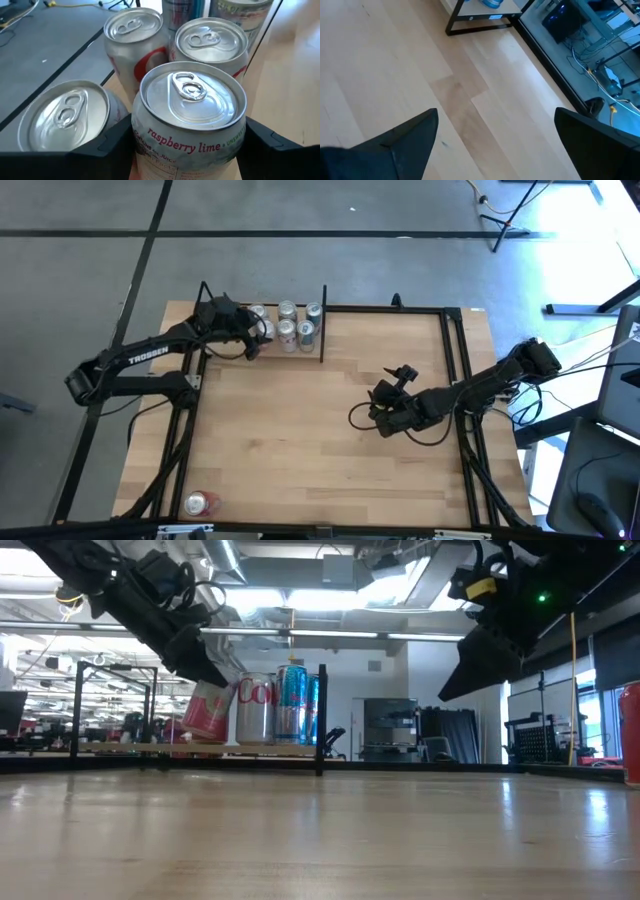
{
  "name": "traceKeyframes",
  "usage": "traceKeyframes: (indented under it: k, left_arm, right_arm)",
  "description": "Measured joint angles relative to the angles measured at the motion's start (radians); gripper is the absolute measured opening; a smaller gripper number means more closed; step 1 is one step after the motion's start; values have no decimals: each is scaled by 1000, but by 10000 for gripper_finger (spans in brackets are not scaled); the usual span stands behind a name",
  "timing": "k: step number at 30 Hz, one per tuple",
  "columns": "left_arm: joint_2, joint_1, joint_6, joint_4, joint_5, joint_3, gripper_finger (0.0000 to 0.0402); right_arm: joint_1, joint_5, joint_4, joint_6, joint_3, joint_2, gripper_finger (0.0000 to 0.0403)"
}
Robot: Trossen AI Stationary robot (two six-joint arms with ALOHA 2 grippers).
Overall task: Place canned beverage on shelf
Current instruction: Put the pink soda can on the shelf aligned with other pink soda can
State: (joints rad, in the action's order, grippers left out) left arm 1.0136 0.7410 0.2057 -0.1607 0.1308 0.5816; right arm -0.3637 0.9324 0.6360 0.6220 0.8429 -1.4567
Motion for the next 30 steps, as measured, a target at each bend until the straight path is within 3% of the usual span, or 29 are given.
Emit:
traceKeyframes:
  k: [24, 30]
  left_arm:
    - [13, 12, -46, 40, 10, -38, 297]
    - [13, 12, -41, 41, 11, -38, 336]
  right_arm:
    - [0, -1, -15, -1, 0, 0, 383]
    - [0, -2, -15, -1, 0, 0, 383]
